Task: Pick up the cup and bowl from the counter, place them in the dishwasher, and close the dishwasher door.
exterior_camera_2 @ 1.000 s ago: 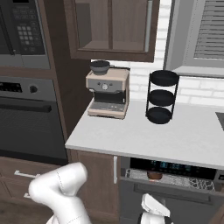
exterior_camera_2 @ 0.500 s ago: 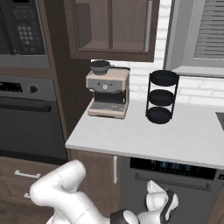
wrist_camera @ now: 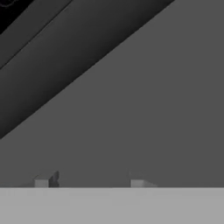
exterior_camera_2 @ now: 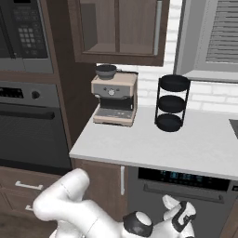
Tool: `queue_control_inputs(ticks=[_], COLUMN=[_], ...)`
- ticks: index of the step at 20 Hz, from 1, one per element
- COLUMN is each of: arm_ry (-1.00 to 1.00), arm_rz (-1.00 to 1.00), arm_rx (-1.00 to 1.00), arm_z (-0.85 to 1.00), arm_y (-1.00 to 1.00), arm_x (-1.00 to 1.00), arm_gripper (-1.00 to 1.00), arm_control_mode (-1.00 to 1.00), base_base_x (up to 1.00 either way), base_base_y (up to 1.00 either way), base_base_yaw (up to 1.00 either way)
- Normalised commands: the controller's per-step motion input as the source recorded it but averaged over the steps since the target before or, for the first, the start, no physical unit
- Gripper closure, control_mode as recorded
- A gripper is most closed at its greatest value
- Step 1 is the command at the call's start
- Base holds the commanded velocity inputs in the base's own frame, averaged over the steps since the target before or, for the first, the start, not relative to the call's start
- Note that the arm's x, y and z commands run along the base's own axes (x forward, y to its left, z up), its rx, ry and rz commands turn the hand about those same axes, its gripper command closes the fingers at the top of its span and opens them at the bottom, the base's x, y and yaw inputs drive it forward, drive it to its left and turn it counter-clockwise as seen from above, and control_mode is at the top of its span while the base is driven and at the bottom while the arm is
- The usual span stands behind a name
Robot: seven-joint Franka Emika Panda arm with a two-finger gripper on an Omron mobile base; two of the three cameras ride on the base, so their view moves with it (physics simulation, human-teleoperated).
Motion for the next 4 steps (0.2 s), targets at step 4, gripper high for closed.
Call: queue_control_inputs(ticks=[4], arm_ry=[0.0], arm_rz=[0.0], arm_rx=[0.0], arm_z=[-0.3], arm_y=[0.0], arm_x=[1.0], arm_gripper=[-1.0], arm_control_mode=[-1.0], base_base_x=[0.0], base_base_y=[0.0], base_base_yaw=[0.0])
